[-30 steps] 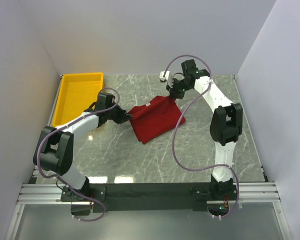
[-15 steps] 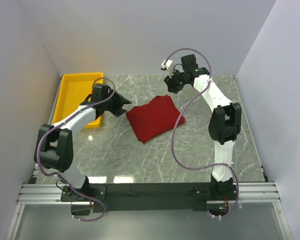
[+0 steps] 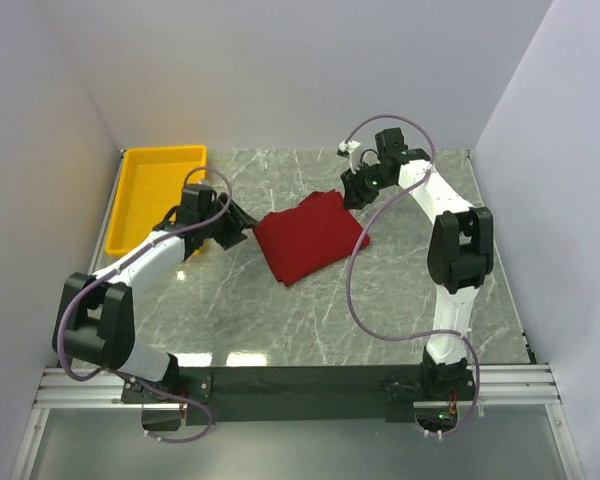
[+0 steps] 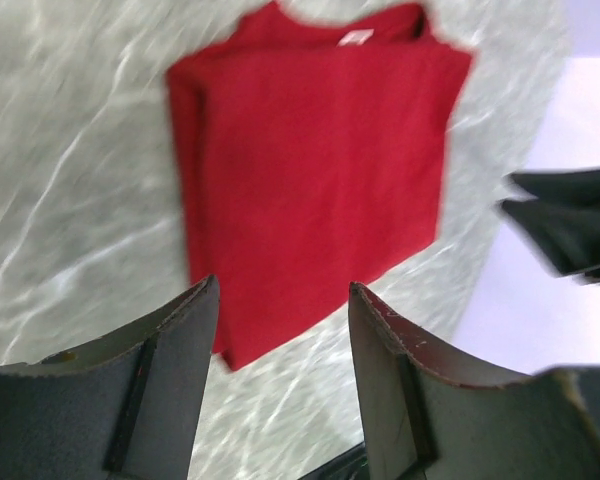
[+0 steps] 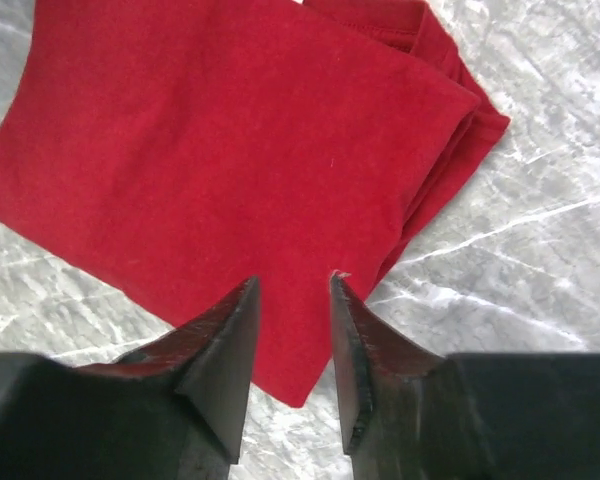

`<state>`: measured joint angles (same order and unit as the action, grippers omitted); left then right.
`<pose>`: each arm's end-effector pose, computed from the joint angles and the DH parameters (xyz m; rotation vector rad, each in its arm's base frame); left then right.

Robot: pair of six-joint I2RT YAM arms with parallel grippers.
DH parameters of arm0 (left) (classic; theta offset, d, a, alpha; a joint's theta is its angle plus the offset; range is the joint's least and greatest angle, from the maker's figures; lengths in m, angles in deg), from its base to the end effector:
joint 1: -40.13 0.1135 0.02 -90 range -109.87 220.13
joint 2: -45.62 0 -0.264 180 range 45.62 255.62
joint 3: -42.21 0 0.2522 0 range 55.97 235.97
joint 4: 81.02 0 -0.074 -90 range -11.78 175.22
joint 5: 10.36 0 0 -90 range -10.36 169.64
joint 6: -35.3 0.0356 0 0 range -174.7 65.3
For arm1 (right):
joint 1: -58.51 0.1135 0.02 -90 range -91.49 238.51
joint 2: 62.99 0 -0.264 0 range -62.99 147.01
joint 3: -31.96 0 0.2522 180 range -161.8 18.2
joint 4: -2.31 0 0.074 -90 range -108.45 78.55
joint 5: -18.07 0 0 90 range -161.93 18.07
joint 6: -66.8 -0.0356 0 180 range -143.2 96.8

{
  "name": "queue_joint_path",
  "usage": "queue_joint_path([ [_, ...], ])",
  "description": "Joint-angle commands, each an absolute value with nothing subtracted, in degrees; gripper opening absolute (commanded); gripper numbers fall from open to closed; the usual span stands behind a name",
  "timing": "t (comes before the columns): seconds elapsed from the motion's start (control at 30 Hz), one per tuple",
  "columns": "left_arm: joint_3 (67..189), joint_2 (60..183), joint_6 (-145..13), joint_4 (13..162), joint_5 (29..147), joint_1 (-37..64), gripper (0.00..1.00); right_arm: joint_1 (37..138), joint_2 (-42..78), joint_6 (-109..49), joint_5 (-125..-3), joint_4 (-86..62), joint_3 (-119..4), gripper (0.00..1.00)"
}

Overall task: Fold and stack the t-shirts
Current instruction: Fold the tshirt

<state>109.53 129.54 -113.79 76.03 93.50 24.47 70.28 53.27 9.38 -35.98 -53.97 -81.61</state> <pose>0.3034 -0.0939 0.2348 -0.7667 2.2997 -0.9259 0.4282 0.1106 0.2503 -1.1190 2.1660 0.6531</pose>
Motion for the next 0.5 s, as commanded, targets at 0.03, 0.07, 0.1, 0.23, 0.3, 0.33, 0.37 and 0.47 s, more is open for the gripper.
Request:
queue_joint_path([
  [0.03,105.5,127.3,-111.0,79.7,90.0,23.5,0.60,69.3,54.2,0.8,-33.9,-52.0,-85.7,0.45],
  [0.07,105.1,127.7,-110.5,80.6,89.2,23.6,0.60,69.1,57.1,-0.6,-34.0,-52.1,-87.6,0.46],
  [0.1,105.2,128.3,-110.4,81.3,88.7,23.5,0.60,69.1,58.9,-2.0,-34.0,-52.8,-89.9,0.47],
  [0.23,107.6,133.4,-108.8,82.6,86.9,23.0,0.59,69.0,66.8,-7.5,-35.4,-57.1,-102.6,0.49],
  [0.3,109.6,135.4,-108.1,82.8,86.8,22.8,0.59,69.0,70.3,-8.7,-37.1,-58.1,-105.8,0.50],
  [0.33,110.2,137.1,-107.8,82.7,87.0,22.6,0.59,69.0,71.3,-10.6,-38.2,-58.3,-107.7,0.50],
  [0.37,110.8,137.8,-107.7,82.6,86.9,22.6,0.59,69.0,72.0,-11.2,-38.7,-58.3,-108.4,0.51],
  [0.47,112.7,140.1,-107.4,82.8,87.1,22.6,0.58,69.0,73.6,-13.5,-39.8,-56.6,-108.4,0.51],
])
